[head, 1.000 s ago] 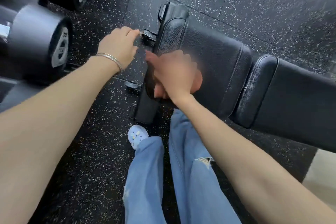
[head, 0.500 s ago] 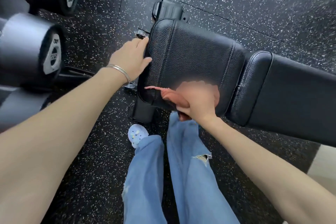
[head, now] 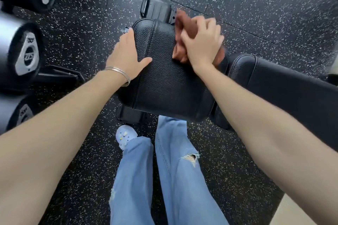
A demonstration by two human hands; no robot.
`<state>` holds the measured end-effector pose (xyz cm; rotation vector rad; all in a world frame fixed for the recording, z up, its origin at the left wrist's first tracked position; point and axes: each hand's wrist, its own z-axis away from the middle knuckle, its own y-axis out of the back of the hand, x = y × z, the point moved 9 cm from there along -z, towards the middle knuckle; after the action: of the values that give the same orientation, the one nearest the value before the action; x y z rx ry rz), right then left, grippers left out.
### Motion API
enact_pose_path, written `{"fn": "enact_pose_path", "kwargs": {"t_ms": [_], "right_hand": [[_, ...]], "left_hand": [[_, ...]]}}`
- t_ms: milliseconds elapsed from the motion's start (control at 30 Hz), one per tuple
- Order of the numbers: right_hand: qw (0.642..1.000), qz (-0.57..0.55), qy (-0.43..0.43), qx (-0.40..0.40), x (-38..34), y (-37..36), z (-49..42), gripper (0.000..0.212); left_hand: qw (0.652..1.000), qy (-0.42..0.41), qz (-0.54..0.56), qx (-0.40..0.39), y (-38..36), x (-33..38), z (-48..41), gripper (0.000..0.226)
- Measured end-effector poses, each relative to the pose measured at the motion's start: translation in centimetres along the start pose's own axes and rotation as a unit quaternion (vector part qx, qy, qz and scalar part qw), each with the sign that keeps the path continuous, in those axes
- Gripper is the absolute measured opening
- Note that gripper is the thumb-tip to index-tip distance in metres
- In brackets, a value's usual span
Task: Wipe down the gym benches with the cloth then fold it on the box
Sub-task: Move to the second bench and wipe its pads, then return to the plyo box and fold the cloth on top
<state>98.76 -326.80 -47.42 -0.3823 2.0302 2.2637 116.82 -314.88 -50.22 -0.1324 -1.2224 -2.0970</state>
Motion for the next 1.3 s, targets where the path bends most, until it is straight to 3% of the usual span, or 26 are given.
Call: {"fn": "enact_pose_path", "kwargs": {"t_ms": [100,200,367,600,767,900,1067,1300], "right_hand": [[0.992,-0.013,0.126,-0.006,0.6,0.8,6.6,0.036],[0.985,0.006,0.16,-0.059,2.0,-0.2,11.0,0.039],[0.96,-0.001,0.272,-0.071,0.2,-0.6,8.5,0.034],[0.98,-0.009,0.189,-0.067,0.5,-0.5,8.4,0.032],[0.979,0.019,0.076,-0.188,1.6,-1.4,13.2,0.037],[0.957,0.065,0.115,-0.259,-0.1,0.9,17.1,0.035],[0.961,0.079,0.149,-0.219,-4.7,9.5,17.8,0.039],[0.955,0.133,0.224,-0.141,-12.8,23.1,17.8,0.043]], "left_hand": [[1.0,0.015,-0.018,0.005,0.2,0.5,0.0,0.097],[0.999,0.027,-0.028,0.0,0.0,0.9,0.1,0.098],[0.998,0.04,-0.044,0.002,-0.4,0.6,0.1,0.099],[0.995,0.053,-0.083,-0.002,-1.1,0.4,2.0,0.096],[0.987,0.03,-0.137,-0.075,-2.1,0.3,6.6,0.079],[0.972,-0.026,-0.206,-0.109,-0.1,0.9,11.5,0.066],[0.948,-0.109,-0.296,-0.038,7.3,3.5,17.5,0.063],[0.939,-0.139,-0.304,0.083,19.5,7.1,26.0,0.061]]}}
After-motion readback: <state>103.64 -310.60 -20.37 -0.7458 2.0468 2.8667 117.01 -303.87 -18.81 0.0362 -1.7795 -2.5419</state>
